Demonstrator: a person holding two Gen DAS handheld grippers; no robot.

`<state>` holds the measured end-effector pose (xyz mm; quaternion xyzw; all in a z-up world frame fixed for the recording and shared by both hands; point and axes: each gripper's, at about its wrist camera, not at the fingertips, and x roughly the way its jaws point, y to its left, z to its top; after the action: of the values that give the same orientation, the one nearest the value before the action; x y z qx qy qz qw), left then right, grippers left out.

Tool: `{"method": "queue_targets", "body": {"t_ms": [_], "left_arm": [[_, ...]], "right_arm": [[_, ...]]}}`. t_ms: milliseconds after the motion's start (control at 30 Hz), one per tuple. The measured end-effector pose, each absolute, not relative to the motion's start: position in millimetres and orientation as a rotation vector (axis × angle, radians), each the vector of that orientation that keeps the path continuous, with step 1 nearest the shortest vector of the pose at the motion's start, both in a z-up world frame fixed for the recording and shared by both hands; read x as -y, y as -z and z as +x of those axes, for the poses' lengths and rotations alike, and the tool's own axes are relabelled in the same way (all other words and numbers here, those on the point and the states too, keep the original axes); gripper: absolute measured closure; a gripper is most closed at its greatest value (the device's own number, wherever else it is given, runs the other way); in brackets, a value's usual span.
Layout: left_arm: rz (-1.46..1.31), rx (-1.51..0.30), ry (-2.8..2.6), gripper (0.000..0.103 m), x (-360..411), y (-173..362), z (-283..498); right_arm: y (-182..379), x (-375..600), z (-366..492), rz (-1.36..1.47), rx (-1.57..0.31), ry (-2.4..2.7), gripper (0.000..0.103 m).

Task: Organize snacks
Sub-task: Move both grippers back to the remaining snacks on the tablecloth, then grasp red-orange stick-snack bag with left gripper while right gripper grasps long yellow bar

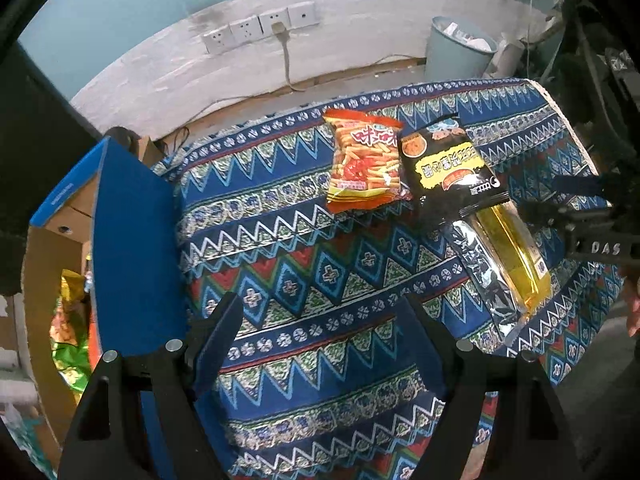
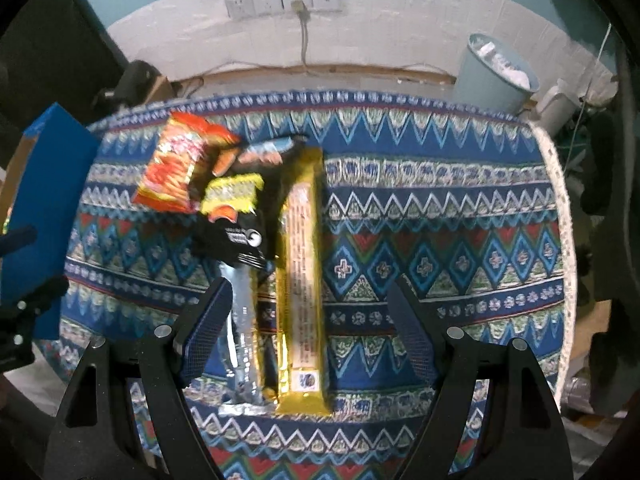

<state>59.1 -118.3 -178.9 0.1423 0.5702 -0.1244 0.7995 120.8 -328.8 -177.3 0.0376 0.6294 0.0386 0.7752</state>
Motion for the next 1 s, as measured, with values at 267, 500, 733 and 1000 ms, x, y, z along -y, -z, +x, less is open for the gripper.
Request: {"method": "queue_targets", "body": {"t_ms": [267, 500, 733, 1000], "left_arm": [[0.263, -1.261, 0.249, 0.022, 120.0, 195.0, 76.5], [0.212, -1.265, 0.234, 0.023, 120.9, 202.1, 96.6], [0.139, -1.275, 0.24, 0.022, 126.5, 208.4, 122.0], [0.065, -1.29, 0.263, 0.022, 145.9, 216.1, 146.1]], "right_arm": [[209.7, 326.1, 123.7, 0.072, -1.411, -0.116, 0.026], [236.0, 327.1, 127.5, 0.091, -1.427, -0.123, 0.062], [233.0, 353.1, 132.7, 0.09, -1.385, -0.006, 0.075], [232.0, 379.8, 143.2, 0.059, -1.349, 0.046, 0.075]]}}
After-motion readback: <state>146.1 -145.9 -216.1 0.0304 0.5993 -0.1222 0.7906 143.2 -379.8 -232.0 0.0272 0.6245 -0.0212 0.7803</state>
